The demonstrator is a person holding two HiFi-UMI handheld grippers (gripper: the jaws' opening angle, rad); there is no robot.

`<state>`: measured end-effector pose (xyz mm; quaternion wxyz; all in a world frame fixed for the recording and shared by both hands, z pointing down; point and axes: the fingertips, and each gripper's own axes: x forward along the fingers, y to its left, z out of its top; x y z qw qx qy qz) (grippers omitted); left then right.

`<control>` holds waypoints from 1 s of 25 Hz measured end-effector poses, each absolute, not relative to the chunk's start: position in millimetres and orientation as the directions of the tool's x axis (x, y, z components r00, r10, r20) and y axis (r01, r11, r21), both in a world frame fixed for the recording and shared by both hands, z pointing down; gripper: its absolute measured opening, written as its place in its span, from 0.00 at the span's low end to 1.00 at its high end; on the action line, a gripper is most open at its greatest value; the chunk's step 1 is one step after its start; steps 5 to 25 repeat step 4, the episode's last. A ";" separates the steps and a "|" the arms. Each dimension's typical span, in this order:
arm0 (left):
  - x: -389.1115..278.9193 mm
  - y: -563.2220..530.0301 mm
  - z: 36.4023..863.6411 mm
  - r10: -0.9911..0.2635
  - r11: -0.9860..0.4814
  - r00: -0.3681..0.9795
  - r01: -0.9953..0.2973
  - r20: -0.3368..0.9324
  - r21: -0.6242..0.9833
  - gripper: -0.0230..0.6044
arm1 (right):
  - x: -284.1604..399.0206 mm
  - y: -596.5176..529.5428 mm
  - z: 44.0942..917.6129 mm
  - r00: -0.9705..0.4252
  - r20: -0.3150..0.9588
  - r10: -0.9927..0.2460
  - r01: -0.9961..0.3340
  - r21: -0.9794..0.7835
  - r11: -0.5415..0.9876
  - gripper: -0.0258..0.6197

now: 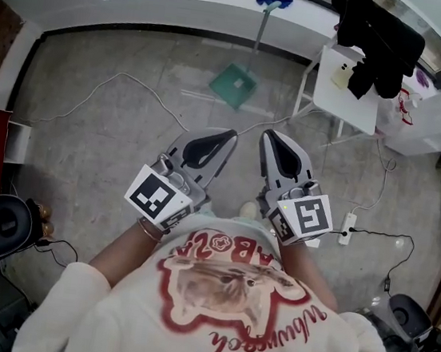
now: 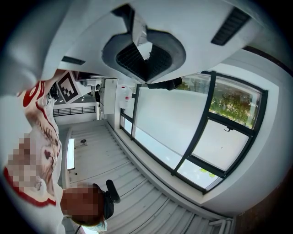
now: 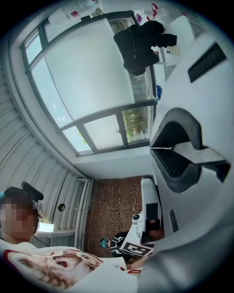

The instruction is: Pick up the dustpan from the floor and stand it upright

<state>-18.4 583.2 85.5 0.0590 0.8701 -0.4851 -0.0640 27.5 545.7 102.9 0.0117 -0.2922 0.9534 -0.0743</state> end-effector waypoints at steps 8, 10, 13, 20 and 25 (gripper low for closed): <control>-22.4 587.0 82.0 -0.852 -0.522 0.520 -0.836 -0.060 0.171 0.04 | 21.1 546.7 97.5 -0.830 0.015 -0.558 -0.554 -0.148 0.819 0.09; -22.4 587.0 82.0 -0.852 -0.522 0.520 -0.836 -0.060 0.171 0.04 | 21.1 546.7 97.5 -0.830 0.015 -0.558 -0.554 -0.148 0.819 0.09; -22.4 587.0 82.0 -0.852 -0.522 0.520 -0.836 -0.060 0.171 0.04 | 21.1 546.7 97.5 -0.830 0.015 -0.558 -0.554 -0.148 0.819 0.09; -22.4 587.0 82.0 -0.852 -0.522 0.520 -0.836 -0.060 0.171 0.04 | 21.1 546.7 97.5 -0.830 0.015 -0.558 -0.554 -0.148 0.819 0.09; -22.4 587.0 82.0 -0.852 -0.522 0.520 -0.836 -0.060 0.171 0.04 | 21.1 546.7 97.5 -0.830 0.015 -0.558 -0.554 -0.148 0.819 0.09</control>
